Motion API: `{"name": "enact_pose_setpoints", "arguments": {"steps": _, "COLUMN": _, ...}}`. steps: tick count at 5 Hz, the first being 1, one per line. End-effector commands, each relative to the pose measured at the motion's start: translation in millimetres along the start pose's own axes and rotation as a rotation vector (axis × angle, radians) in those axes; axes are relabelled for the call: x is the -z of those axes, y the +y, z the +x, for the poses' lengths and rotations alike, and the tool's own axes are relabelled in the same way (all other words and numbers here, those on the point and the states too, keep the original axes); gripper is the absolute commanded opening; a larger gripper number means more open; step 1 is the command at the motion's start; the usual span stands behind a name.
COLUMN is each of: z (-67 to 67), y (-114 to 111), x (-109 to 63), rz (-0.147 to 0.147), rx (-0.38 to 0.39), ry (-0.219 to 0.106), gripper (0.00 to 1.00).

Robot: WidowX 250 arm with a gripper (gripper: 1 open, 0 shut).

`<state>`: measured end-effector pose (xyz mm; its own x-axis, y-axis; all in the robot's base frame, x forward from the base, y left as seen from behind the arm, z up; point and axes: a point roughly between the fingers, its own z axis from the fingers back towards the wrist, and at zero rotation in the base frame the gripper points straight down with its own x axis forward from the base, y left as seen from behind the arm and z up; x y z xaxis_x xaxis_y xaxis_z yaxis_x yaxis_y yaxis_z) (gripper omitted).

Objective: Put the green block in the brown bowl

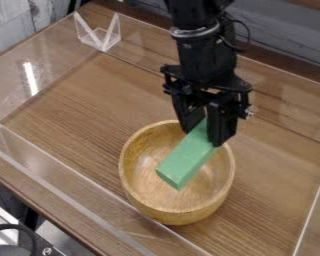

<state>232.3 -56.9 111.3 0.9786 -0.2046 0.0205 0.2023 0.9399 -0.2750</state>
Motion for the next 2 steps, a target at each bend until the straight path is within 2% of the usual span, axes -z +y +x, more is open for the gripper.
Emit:
{"name": "enact_pose_setpoints", "arguments": {"steps": 1, "z": 2.1, "y": 2.6, "x": -11.0, "rz": 0.012, "rx": 0.005, "ry": -0.053, "gripper": 0.0}}
{"name": "enact_pose_setpoints", "arguments": {"steps": 2, "z": 1.3, "y": 5.5, "x": -10.6, "rz": 0.014, "rx": -0.002, "ry": -0.059, "gripper": 0.0}}
